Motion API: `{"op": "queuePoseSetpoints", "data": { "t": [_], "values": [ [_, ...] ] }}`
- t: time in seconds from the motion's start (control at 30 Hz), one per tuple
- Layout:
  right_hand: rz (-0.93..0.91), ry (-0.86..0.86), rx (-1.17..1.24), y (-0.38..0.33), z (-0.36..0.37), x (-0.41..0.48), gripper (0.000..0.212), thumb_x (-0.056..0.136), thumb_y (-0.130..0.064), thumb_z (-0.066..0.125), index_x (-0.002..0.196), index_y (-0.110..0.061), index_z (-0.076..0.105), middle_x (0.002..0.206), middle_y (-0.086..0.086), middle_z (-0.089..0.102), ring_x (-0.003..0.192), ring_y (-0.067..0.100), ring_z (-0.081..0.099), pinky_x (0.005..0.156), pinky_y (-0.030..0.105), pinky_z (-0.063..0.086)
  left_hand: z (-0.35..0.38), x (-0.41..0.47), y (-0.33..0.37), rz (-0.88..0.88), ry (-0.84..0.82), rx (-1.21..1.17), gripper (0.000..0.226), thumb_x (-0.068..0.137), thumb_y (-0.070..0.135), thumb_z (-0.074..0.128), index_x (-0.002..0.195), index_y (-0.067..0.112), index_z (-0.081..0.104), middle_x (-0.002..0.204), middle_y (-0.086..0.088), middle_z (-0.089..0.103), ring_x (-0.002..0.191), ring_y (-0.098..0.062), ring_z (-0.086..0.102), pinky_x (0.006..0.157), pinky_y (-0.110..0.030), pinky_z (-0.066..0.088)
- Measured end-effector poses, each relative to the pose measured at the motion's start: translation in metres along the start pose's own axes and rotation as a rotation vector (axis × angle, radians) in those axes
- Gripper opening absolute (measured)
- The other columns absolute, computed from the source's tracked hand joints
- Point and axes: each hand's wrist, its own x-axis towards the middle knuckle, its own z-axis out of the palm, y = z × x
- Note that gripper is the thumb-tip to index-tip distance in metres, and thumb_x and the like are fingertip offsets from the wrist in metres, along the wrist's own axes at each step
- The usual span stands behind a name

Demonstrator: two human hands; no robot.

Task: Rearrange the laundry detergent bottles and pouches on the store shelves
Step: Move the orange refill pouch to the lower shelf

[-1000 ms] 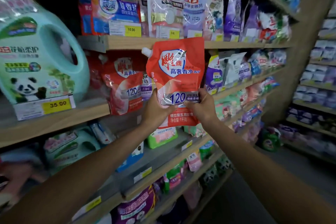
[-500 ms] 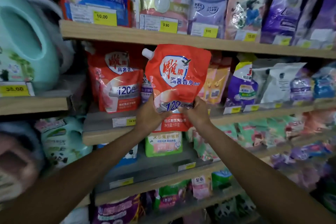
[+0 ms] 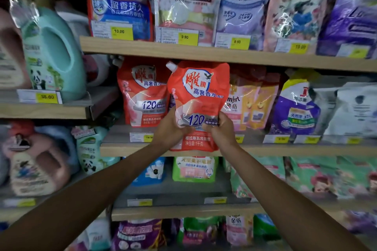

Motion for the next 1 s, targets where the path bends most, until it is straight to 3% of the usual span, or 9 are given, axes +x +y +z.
{"op": "queuePoseSetpoints", "data": {
  "t": [0.17,0.33,0.6,0.67,0.83,1.0],
  "values": [
    [-0.011,-0.013,0.010,-0.001,-0.005,0.024,0.029,0.076,-0.003,0.068,0.090,-0.027,0.061,0.092,-0.003,0.069,0.085,0.019,0.066,0.073,0.033,0.054,0.005,0.021,0.000,-0.010,0.015,0.019,0.060,0.070,0.024,0.079,0.123,0.027,0.050,0.113,0.008,0.067,0.103,-0.017,0.065,0.089,-0.042,0.054],
    [-0.059,-0.031,-0.015,-0.005,-0.010,0.054,0.028,0.077,-0.002,0.067,0.082,-0.028,0.058,0.086,-0.007,0.067,0.079,0.013,0.065,0.066,0.028,0.053,0.014,0.050,-0.005,-0.025,0.039,-0.038,0.063,0.070,0.024,0.080,0.124,0.029,0.049,0.113,0.007,0.068,0.102,-0.015,0.065,0.092,-0.047,0.052],
    [-0.101,-0.029,-0.015,0.017,0.006,0.095,0.028,0.080,-0.003,0.066,0.100,-0.021,0.058,0.095,-0.002,0.067,0.080,0.009,0.064,0.065,0.021,0.050,0.015,0.088,-0.032,0.036,0.038,-0.009,0.068,0.073,0.028,0.079,0.131,0.032,0.044,0.121,0.008,0.065,0.106,-0.014,0.064,0.090,-0.045,0.054],
    [-0.107,-0.028,-0.044,0.027,0.008,0.101,0.028,0.080,-0.003,0.066,0.101,-0.021,0.059,0.097,-0.002,0.068,0.084,0.012,0.065,0.070,0.025,0.052,0.018,0.094,-0.043,0.040,0.025,0.030,0.068,0.074,0.030,0.078,0.131,0.031,0.042,0.121,0.007,0.064,0.105,-0.014,0.064,0.089,-0.043,0.055],
    [-0.114,-0.069,-0.156,0.056,0.006,0.107,0.029,0.081,-0.007,0.067,0.109,-0.014,0.061,0.104,0.004,0.069,0.092,0.019,0.065,0.076,0.028,0.052,0.026,0.098,-0.065,0.001,-0.062,0.010,0.070,0.072,0.012,0.079,0.126,0.036,0.042,0.113,0.015,0.064,0.108,-0.012,0.063,0.085,-0.023,0.054],
    [-0.113,-0.076,-0.147,0.057,0.005,0.106,0.029,0.084,-0.009,0.066,0.112,-0.014,0.060,0.106,0.004,0.069,0.086,0.014,0.064,0.069,0.021,0.049,0.027,0.097,-0.064,-0.022,-0.064,0.026,0.074,0.071,0.009,0.080,0.133,0.027,0.042,0.118,0.007,0.064,0.107,-0.011,0.063,0.094,-0.034,0.052]
  ]
}}
